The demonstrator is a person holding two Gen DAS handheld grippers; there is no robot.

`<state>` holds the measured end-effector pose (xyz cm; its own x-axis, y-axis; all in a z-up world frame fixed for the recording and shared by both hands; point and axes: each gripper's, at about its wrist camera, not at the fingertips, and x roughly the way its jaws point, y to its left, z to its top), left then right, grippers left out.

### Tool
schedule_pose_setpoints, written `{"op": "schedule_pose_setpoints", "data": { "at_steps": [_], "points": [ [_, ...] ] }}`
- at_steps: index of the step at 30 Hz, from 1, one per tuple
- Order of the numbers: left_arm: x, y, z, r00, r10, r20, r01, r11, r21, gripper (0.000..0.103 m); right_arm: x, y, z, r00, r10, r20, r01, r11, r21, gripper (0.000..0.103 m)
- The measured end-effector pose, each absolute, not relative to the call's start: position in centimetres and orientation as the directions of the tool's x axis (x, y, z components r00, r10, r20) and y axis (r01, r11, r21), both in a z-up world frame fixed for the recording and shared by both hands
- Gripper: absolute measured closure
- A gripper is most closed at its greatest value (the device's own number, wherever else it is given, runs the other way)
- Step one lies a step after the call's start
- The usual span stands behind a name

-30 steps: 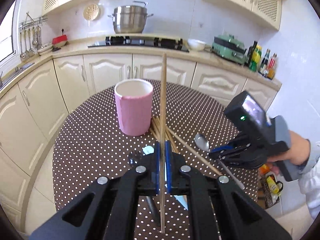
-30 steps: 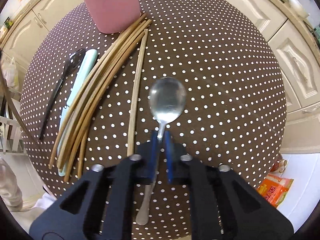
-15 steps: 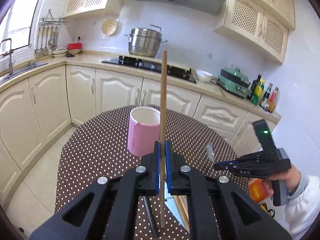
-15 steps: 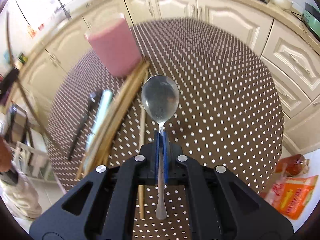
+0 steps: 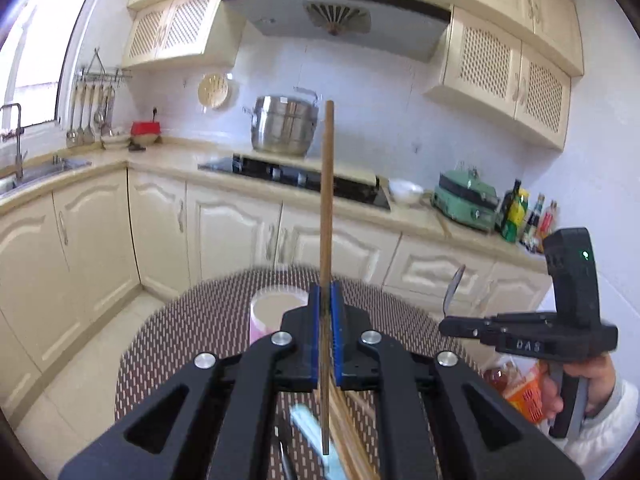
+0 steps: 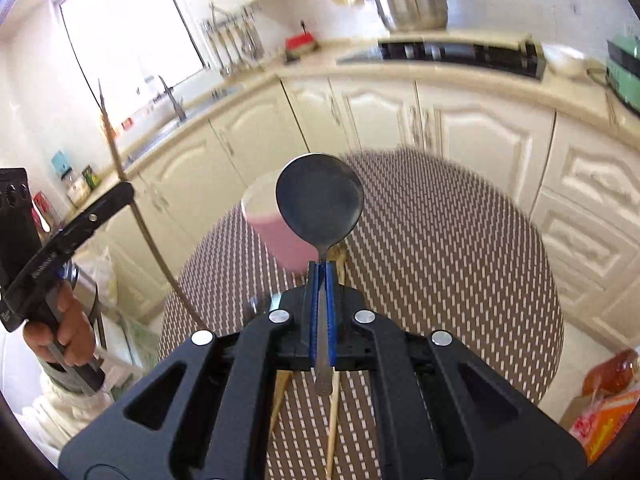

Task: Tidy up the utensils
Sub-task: 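Lift the chopstick and spoon and lower both into the pink cup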

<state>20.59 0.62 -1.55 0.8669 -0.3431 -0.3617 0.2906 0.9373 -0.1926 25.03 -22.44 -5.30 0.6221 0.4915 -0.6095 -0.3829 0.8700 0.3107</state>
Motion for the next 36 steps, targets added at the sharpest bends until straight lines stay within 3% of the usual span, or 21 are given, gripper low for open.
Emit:
{"op": "schedule_pose_setpoints", "data": {
  "at_steps": [7, 16, 36],
  "points": [
    [23.7, 0.5, 1.5, 0.931, -0.288, -0.224, 0.253, 0.952, -0.174, 0.098, 26.7, -19.7, -0.3, 0.739, 0.502, -0.449, -0.411, 0.864, 0.291, 0.099],
    [27.5, 1.2, 0.6, 0.964, -0.216, -0.154, 0.180, 0.959, -0.219, 0.098, 29.4, -16.4, 1.3, 0.822, 0.487, -0.295, -0.406, 0.865, 0.296, 0.099],
    [29.7, 1.2, -6.5, 0.921, -0.237, -0.308, 0.184, 0.964, -0.194, 0.098, 32.0, -13.9, -6.3, 0.802, 0.454, -0.389, -0.359, 0.886, 0.295, 0.099]
  ]
}}
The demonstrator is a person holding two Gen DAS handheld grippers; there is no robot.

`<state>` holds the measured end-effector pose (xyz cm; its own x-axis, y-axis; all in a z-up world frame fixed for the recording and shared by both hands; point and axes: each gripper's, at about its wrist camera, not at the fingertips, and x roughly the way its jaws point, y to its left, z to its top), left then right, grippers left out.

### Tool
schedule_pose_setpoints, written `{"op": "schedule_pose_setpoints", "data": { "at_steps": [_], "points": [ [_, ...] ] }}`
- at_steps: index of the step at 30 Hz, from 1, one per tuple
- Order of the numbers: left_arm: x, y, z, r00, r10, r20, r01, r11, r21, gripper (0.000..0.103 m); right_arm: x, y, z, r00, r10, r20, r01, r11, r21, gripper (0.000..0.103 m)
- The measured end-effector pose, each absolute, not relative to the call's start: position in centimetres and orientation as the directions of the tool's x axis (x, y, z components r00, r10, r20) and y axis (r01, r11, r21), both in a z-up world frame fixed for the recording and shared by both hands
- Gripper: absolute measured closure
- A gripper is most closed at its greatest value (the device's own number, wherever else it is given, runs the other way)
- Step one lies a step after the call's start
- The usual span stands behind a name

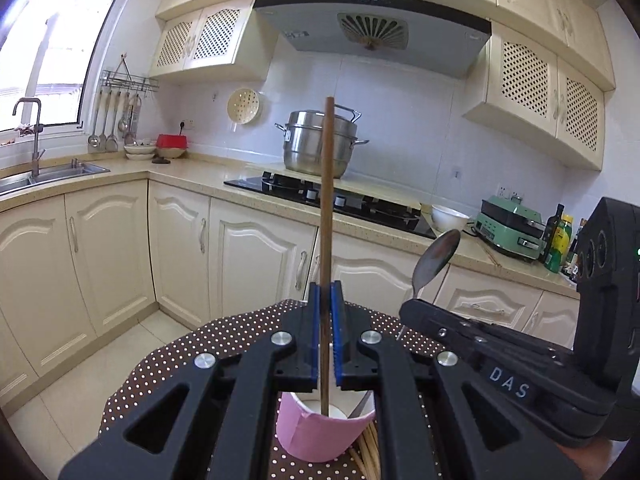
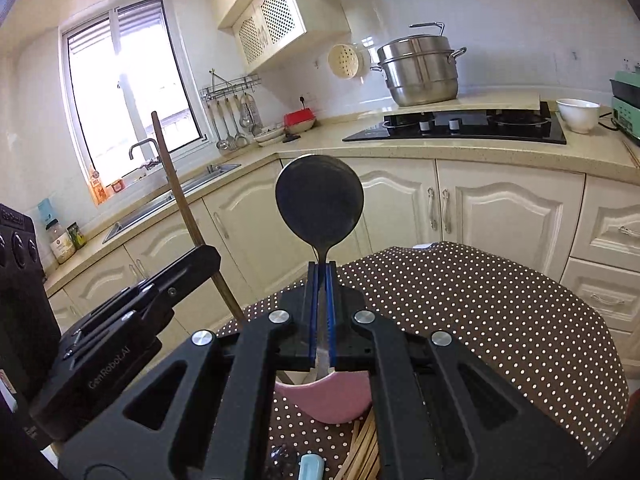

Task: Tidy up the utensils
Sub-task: 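Lift the chopstick and spoon and lower both into the pink cup, then open both tools to release chopstick and spoon into the cup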

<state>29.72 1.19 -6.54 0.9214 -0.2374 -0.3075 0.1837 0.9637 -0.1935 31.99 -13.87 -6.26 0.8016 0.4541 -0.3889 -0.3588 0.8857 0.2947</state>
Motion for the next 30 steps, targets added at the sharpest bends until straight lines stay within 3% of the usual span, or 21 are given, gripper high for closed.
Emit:
{"op": "schedule_pose_setpoints", "data": {
  "at_steps": [9, 10, 11, 17, 30],
  "points": [
    [29.4, 1.1, -7.6, 0.896, -0.257, -0.362, 0.197, 0.961, -0.195, 0.096, 31.5, -13.1, -7.8, 0.789, 0.454, -0.413, -0.363, 0.888, 0.282, 0.099],
    [29.5, 1.1, -7.6, 0.894, -0.257, -0.367, 0.197, 0.961, -0.194, 0.089, 31.5, -13.1, -7.9, 0.788, 0.455, -0.415, -0.364, 0.887, 0.283, 0.099],
    [29.4, 1.1, -7.6, 0.892, -0.256, -0.372, 0.196, 0.961, -0.193, 0.076, 31.5, -13.2, -8.0, 0.788, 0.454, -0.416, -0.363, 0.888, 0.281, 0.099],
    [28.7, 1.4, -7.7, 0.896, -0.234, -0.377, 0.178, 0.968, -0.178, 0.052, 31.3, -13.2, -8.4, 0.787, 0.446, -0.427, -0.355, 0.893, 0.278, 0.099],
    [27.5, 2.7, -9.3, 0.875, -0.123, -0.468, 0.072, 0.989, -0.126, 0.047, 30.9, -13.0, -9.7, 0.774, 0.430, -0.464, -0.335, 0.901, 0.276, 0.098]
  ]
}}
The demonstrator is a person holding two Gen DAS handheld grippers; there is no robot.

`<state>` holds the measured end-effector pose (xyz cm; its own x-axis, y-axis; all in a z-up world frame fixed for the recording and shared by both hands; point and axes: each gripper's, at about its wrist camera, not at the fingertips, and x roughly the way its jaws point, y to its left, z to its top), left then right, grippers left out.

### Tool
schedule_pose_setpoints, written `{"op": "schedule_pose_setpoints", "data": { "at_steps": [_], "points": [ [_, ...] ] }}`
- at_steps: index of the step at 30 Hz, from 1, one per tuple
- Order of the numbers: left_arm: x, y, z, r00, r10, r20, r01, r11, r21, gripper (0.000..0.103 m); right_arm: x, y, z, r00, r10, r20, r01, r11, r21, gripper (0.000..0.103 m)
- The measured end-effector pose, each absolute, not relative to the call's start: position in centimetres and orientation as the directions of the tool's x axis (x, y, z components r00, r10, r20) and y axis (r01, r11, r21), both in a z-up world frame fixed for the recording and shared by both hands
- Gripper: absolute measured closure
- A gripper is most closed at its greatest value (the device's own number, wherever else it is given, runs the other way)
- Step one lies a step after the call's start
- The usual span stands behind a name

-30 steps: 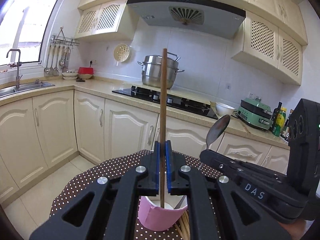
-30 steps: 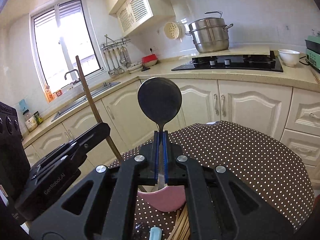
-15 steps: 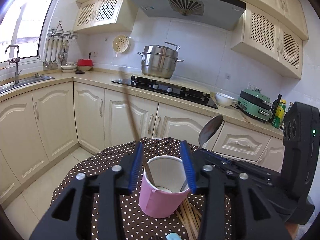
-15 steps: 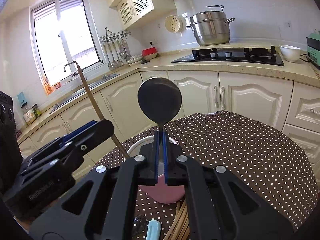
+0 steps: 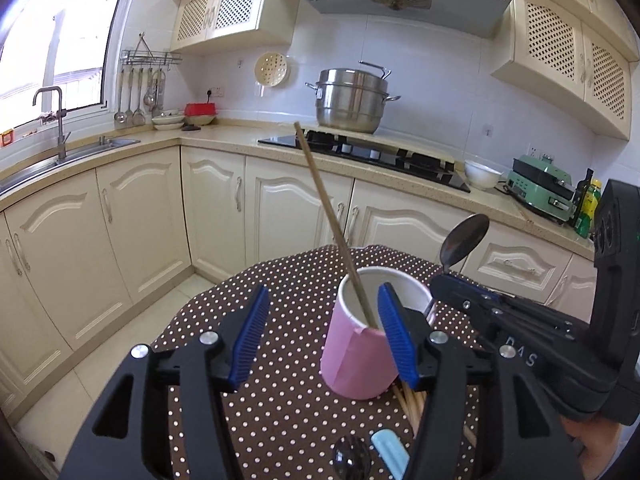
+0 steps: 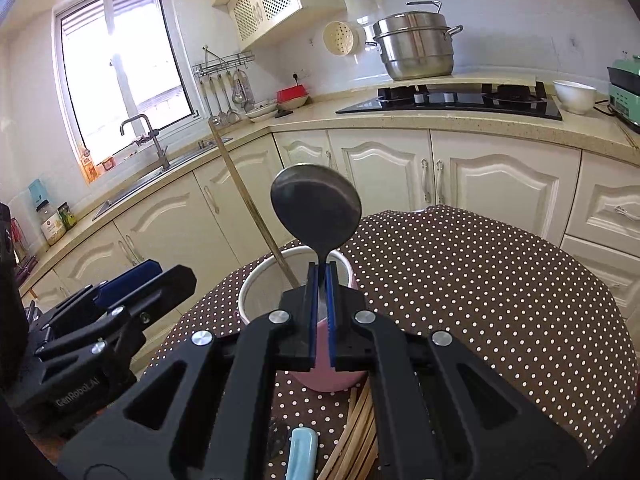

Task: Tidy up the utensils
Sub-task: 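Open both tools to release chopstick and spoon into the cup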

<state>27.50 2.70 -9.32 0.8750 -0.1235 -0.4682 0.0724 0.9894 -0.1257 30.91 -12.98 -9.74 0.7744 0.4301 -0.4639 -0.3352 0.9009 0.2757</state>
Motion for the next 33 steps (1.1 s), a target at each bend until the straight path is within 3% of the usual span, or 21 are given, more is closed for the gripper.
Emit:
{"op": "schedule_pose_setpoints", "data": {
  "at_steps": [12, 14, 16, 24, 33],
  "points": [
    [25.2, 3.4, -9.8, 0.847, -0.148, -0.510, 0.088, 0.986, -0.140, 0.039, 29.8, -12.7, -9.7, 0.759, 0.431, -0.488, -0.328, 0.901, 0.285, 0.098],
    [24.7, 3.4, -10.0, 0.846, -0.149, -0.513, 0.087, 0.986, -0.143, 0.038, 29.5, -12.7, -9.6, 0.759, 0.426, -0.491, -0.323, 0.903, 0.284, 0.089],
    [24.3, 3.6, -10.1, 0.840, -0.149, -0.521, 0.084, 0.986, -0.147, 0.038, 29.1, -12.8, -9.4, 0.768, 0.421, -0.482, -0.317, 0.905, 0.285, 0.046],
    [22.3, 3.7, -10.7, 0.806, -0.162, -0.569, 0.091, 0.984, -0.151, 0.038, 27.2, -13.7, -8.8, 0.789, 0.401, -0.465, -0.300, 0.913, 0.278, 0.044],
    [21.7, 2.1, -13.2, 0.667, -0.210, -0.715, 0.149, 0.978, -0.148, 0.038, 25.7, -16.7, -9.9, 0.774, 0.353, -0.525, -0.241, 0.932, 0.270, 0.042]
  ]
}}
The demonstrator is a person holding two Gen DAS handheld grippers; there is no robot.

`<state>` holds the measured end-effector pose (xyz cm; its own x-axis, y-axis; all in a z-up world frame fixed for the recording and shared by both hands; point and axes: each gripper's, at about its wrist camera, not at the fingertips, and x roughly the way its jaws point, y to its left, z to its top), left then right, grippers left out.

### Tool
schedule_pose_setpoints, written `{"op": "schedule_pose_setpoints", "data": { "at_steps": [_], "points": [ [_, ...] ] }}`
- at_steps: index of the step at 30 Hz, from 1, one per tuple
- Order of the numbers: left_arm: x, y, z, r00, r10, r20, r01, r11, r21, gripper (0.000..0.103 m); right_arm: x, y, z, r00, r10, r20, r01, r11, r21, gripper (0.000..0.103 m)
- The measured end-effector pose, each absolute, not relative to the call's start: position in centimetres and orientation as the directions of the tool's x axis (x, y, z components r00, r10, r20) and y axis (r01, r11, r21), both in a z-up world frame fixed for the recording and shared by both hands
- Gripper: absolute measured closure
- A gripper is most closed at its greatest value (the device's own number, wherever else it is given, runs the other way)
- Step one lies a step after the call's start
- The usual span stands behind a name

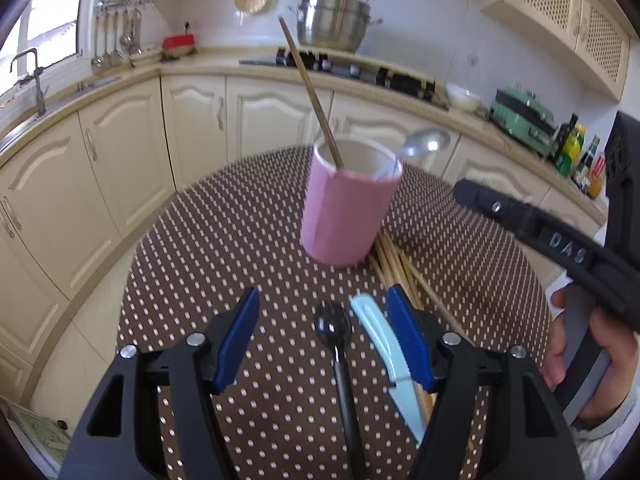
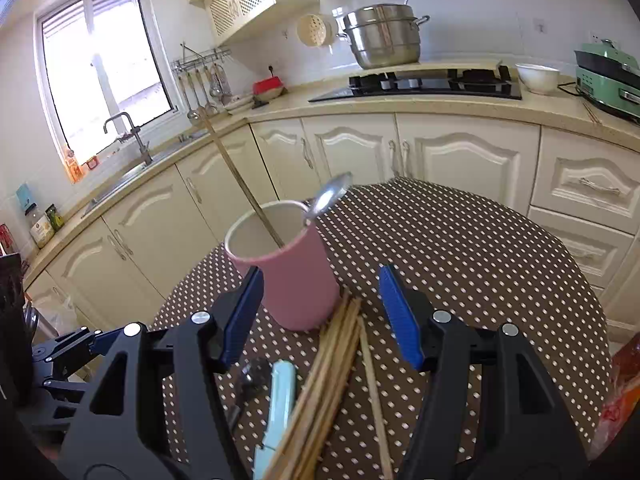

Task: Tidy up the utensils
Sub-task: 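Open both tools to release chopstick and spoon into the cup, then grasp the black fork with the left tool while the right tool grasps a chopstick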

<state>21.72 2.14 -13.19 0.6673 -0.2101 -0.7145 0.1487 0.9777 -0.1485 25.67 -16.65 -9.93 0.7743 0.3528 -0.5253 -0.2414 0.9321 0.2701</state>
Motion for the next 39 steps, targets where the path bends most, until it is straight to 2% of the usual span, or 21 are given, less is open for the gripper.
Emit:
{"op": "schedule_pose_setpoints", "data": {
  "at_steps": [11, 14, 17, 21, 23, 25, 33, 39],
  "points": [
    [22.5, 0.5, -18.0, 0.498, -0.193, -0.845, 0.157, 0.979, -0.131, 0.039, 24.6, -19.7, -12.4, 0.693, 0.315, -0.649, -0.210, 0.949, 0.235, 0.041],
    [22.9, 0.0, -19.1, 0.454, -0.196, -0.869, 0.158, 0.978, -0.138, 0.053, 24.5, -20.2, -13.1, 0.660, 0.310, -0.685, -0.208, 0.951, 0.229, 0.041],
    [23.4, -0.6, -20.3, 0.419, -0.194, -0.887, 0.152, 0.978, -0.142, 0.061, 24.6, -20.3, -13.9, 0.624, 0.302, -0.721, -0.211, 0.953, 0.217, 0.041],
    [23.9, -1.3, -20.7, 0.440, -0.151, -0.885, 0.153, 0.984, -0.091, 0.065, 25.0, -20.0, -14.9, 0.567, 0.286, -0.772, -0.224, 0.956, 0.190, 0.041],
    [24.2, -1.6, -20.7, 0.447, -0.114, -0.887, 0.145, 0.988, -0.054, 0.081, 25.3, -19.9, -15.4, 0.540, 0.277, -0.795, -0.233, 0.957, 0.175, 0.041],
    [24.6, -1.5, -20.8, 0.456, -0.105, -0.884, 0.125, 0.991, -0.054, 0.090, 25.8, -19.7, -16.1, 0.500, 0.269, -0.823, -0.243, 0.956, 0.164, 0.041],
    [24.3, 0.7, -20.8, 0.471, -0.187, -0.862, 0.076, 0.982, -0.172, 0.092, 27.6, -18.0, -17.5, 0.403, 0.231, -0.886, -0.281, 0.952, 0.121, 0.041],
    [23.3, 1.7, -20.2, 0.486, -0.202, -0.850, 0.068, 0.979, -0.194, 0.092, 28.8, -16.1, -17.6, 0.367, 0.184, -0.912, -0.307, 0.949, 0.068, 0.043]
  ]
}}
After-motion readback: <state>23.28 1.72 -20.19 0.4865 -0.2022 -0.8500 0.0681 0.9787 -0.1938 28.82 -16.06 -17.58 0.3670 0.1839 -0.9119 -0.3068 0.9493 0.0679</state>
